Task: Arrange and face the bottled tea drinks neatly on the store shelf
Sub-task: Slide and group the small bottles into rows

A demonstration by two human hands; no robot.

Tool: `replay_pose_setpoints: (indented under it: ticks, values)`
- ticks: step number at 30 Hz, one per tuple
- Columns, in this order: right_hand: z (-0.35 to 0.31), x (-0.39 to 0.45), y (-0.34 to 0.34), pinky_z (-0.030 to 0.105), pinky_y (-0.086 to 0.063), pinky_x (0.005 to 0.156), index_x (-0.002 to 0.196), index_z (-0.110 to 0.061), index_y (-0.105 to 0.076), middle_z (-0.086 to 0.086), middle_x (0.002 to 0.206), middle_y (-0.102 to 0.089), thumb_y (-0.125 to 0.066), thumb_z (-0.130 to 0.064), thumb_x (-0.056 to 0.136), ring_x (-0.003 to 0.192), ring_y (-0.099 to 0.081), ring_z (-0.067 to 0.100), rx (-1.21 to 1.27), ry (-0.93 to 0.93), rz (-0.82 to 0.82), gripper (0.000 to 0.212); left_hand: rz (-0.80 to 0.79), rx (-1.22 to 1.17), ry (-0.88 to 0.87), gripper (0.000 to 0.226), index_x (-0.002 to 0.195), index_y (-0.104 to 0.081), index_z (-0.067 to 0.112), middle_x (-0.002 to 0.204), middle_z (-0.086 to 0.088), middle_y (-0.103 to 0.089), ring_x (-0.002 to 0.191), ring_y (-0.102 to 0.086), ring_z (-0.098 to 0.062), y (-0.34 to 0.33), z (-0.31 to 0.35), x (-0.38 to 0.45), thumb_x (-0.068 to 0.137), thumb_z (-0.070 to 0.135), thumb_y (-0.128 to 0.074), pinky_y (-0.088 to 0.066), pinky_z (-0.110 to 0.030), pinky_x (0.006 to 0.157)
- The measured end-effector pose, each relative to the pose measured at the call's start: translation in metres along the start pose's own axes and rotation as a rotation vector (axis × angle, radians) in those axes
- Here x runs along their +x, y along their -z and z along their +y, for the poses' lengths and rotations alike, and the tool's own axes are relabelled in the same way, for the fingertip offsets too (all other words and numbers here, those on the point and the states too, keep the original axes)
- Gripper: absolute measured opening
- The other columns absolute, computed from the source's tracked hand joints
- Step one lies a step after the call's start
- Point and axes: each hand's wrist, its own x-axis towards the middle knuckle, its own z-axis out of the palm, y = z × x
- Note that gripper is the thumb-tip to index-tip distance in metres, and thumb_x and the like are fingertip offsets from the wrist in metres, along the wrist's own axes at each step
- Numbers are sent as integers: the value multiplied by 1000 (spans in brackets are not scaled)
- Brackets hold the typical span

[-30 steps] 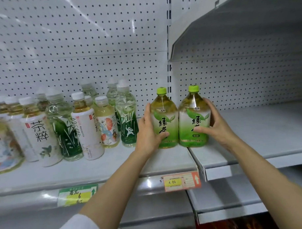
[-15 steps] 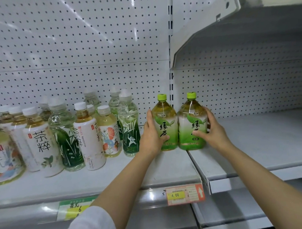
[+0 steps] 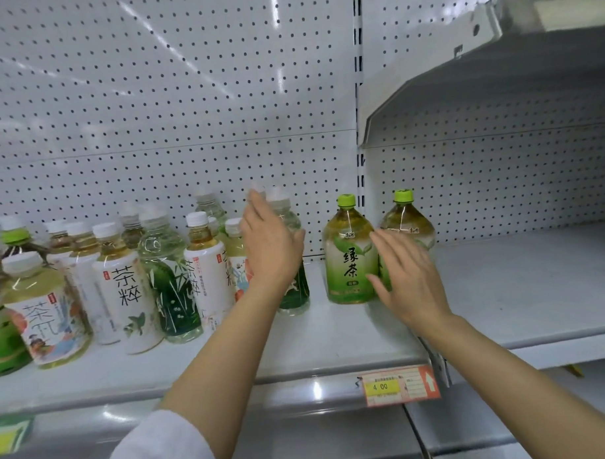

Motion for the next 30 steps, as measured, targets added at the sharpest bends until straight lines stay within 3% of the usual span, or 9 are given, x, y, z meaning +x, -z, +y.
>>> replay_pose_setpoints:
  ticks: [3,5,9,12,16,19,24,27,30]
  values:
    - [-17,-1,-5,50,-41,109,140,-3,-51,14,139,-57,-82,-22,78,129,-54,32,15,8,-27,73,-209,13,115,98,152,-11,7,141,-23,-43,121,-53,-41,-8,-6,2,84,34,-76,-47,-47,96]
    - [-28,-1,-9,51,-44,108,140,-3,-51,13,137,-58,-81,-21,79,127,-55,31,31,14,-45,70,-198,-33,123,94,152,-12,13,136,-22,-47,113,-58,-41,-11,-11,-3,84,32,-75,-49,-47,90]
    - [-55,11,-26,47,-50,102,139,-4,-52,10,135,-60,-73,-16,86,123,-57,28,136,9,-70,59,-104,-267,-87,86,146,-25,20,128,-9,-54,106,-61,-28,14,-18,1,78,32,-77,-55,-46,87]
    - [-83,31,-44,49,-49,101,139,-4,-51,13,135,-59,-65,-13,92,123,-56,31,239,-43,-93,50,-36,-439,-204,84,146,-29,27,122,3,-59,99,-65,-14,64,-13,13,77,35,-77,-59,-34,80]
    - [-116,68,-69,33,-28,116,152,-15,-34,3,152,-41,-52,-26,101,139,-39,20,489,-314,-204,55,112,-717,-198,88,145,-28,19,115,15,-57,93,-64,10,133,-16,24,76,19,-83,-52,-9,74]
    - [-125,98,-94,47,-33,116,156,-24,-22,4,158,-34,-55,-35,99,143,-35,22,696,-482,-273,66,220,-898,-182,79,141,-30,14,123,8,-54,103,-64,2,160,-37,21,80,16,-80,-55,-22,87]
    - [-134,121,-134,54,-39,111,154,-42,-15,2,158,-36,-56,-45,96,139,-42,22,971,-617,-328,71,266,-939,-196,86,148,-31,11,134,-7,-55,114,-62,-13,188,-82,14,78,39,-74,-56,-37,92]
    - [-134,124,-154,54,-39,111,149,-55,-14,-5,155,-40,-69,-50,85,138,-44,17,1090,-651,-299,84,268,-924,-183,86,149,-33,15,133,-2,-58,116,-62,-19,191,-105,12,78,42,-73,-53,-53,94]
    - [-134,128,-170,51,-41,111,147,-57,-20,-12,150,-46,-81,-43,74,134,-49,12,1149,-669,-263,96,260,-881,-159,84,148,-36,19,129,4,-60,115,-62,-15,186,-122,12,77,45,-71,-52,-55,94]
